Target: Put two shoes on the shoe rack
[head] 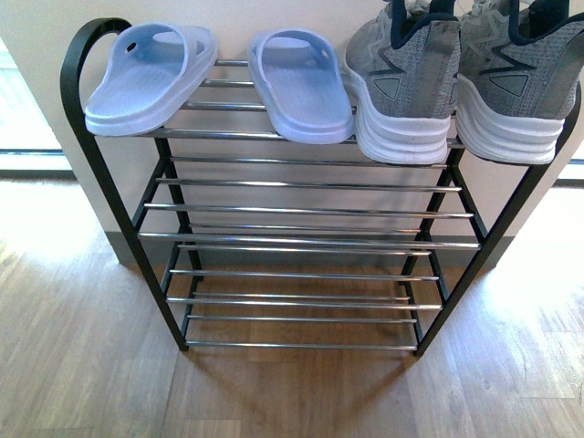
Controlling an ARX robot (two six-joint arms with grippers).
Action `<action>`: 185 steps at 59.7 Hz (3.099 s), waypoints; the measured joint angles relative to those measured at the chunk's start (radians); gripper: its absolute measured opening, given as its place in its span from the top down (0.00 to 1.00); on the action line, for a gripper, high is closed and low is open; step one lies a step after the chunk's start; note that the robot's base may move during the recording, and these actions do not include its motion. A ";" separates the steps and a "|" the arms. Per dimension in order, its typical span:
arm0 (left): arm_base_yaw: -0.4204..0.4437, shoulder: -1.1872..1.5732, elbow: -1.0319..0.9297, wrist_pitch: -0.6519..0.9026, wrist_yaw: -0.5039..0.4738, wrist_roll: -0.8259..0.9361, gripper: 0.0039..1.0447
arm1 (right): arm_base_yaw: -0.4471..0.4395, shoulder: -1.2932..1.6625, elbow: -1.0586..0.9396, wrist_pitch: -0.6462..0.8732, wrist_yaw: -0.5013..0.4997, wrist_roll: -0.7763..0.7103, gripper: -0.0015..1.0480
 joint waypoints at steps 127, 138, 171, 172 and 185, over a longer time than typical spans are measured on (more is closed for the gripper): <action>0.000 -0.179 0.000 -0.195 0.000 0.000 0.09 | 0.000 0.000 0.000 0.000 0.000 0.000 0.09; 0.000 -0.179 0.000 -0.195 0.000 0.000 0.09 | 0.000 0.000 0.000 0.000 -0.001 0.000 0.09; 0.000 -0.179 0.000 -0.195 0.000 0.000 0.09 | 0.000 0.000 0.000 0.000 0.000 0.000 0.09; 0.000 -0.179 0.000 -0.195 0.000 0.000 0.09 | 0.000 -0.001 0.000 0.000 0.000 0.000 0.09; 0.000 -0.179 0.000 -0.195 0.000 0.000 0.09 | 0.000 0.000 0.000 0.000 0.000 0.000 0.09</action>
